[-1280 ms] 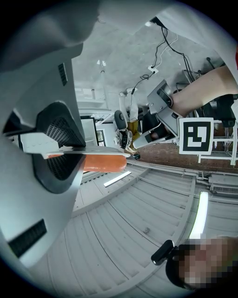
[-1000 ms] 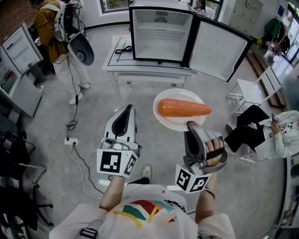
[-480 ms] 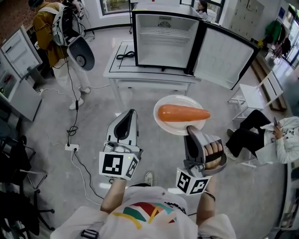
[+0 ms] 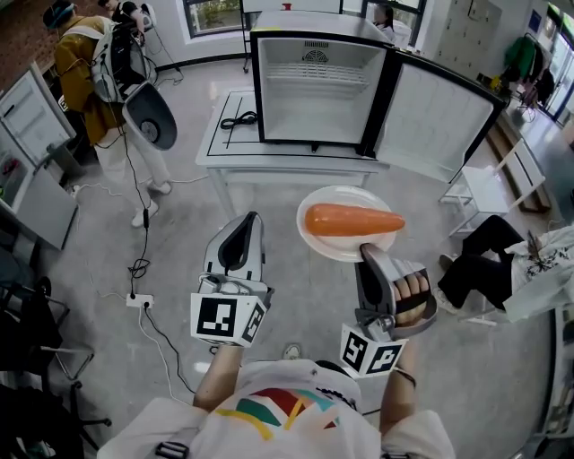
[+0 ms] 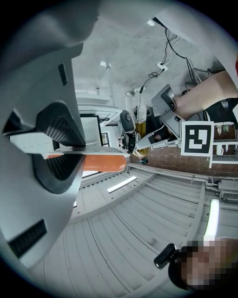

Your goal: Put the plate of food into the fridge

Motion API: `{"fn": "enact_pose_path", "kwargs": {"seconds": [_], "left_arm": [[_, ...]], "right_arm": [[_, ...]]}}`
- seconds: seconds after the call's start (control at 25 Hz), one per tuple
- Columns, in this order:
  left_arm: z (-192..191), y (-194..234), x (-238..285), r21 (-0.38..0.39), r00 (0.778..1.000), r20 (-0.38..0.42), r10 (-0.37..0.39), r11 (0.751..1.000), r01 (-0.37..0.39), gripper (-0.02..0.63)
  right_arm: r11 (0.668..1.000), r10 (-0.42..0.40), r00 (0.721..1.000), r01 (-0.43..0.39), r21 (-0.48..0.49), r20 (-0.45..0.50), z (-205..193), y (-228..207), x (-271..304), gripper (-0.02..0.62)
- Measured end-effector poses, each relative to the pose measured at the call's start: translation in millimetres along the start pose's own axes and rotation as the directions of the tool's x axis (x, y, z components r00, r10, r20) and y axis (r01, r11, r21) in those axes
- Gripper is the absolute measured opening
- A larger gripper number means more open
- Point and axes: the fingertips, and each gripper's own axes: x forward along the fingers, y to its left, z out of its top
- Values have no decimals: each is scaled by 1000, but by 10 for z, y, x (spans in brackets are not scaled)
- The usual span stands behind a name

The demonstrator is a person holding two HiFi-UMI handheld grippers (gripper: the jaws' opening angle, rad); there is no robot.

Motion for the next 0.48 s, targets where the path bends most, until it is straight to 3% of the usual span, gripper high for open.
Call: {"fn": "enact_pose_path", "kwargs": {"seconds": [0.48], "left_arm": [[-235,199,308,-13,999,-48,-3,1000,3,8]], "right_arm": [[999,30,999,-29,22,-31,-99,130,349,41]]}}
